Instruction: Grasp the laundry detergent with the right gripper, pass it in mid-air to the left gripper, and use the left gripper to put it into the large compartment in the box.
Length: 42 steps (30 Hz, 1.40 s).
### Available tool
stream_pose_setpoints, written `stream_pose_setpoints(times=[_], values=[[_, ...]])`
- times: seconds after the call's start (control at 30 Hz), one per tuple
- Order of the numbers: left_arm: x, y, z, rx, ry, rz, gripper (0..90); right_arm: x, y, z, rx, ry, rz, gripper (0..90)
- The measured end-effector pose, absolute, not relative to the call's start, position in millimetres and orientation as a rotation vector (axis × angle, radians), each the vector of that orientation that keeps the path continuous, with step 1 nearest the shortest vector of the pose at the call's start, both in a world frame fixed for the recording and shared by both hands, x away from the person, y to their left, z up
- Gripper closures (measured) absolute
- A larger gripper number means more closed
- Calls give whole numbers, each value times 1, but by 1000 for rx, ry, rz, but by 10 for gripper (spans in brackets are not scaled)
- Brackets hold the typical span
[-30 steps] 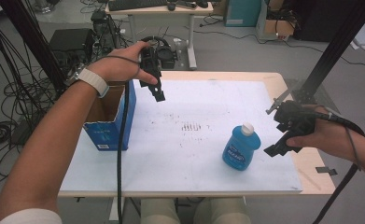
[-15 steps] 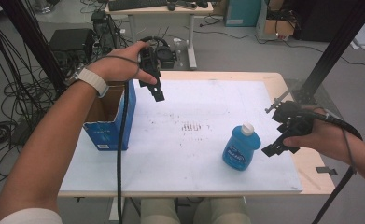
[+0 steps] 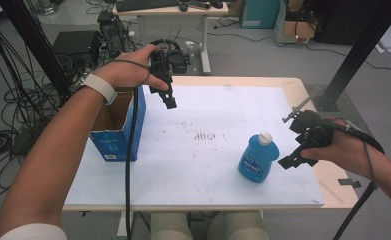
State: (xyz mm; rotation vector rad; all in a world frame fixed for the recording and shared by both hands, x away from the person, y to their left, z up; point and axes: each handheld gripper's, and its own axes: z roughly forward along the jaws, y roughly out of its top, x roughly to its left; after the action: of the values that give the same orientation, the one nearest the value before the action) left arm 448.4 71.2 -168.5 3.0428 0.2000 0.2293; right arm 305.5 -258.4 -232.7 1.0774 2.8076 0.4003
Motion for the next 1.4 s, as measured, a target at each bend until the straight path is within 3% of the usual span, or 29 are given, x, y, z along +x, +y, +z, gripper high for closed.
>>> stream_pose_setpoints(times=[1.4], values=[[452,73,-170,3047,198,215,108,284,-279,-287,1026,2687,766,65]])
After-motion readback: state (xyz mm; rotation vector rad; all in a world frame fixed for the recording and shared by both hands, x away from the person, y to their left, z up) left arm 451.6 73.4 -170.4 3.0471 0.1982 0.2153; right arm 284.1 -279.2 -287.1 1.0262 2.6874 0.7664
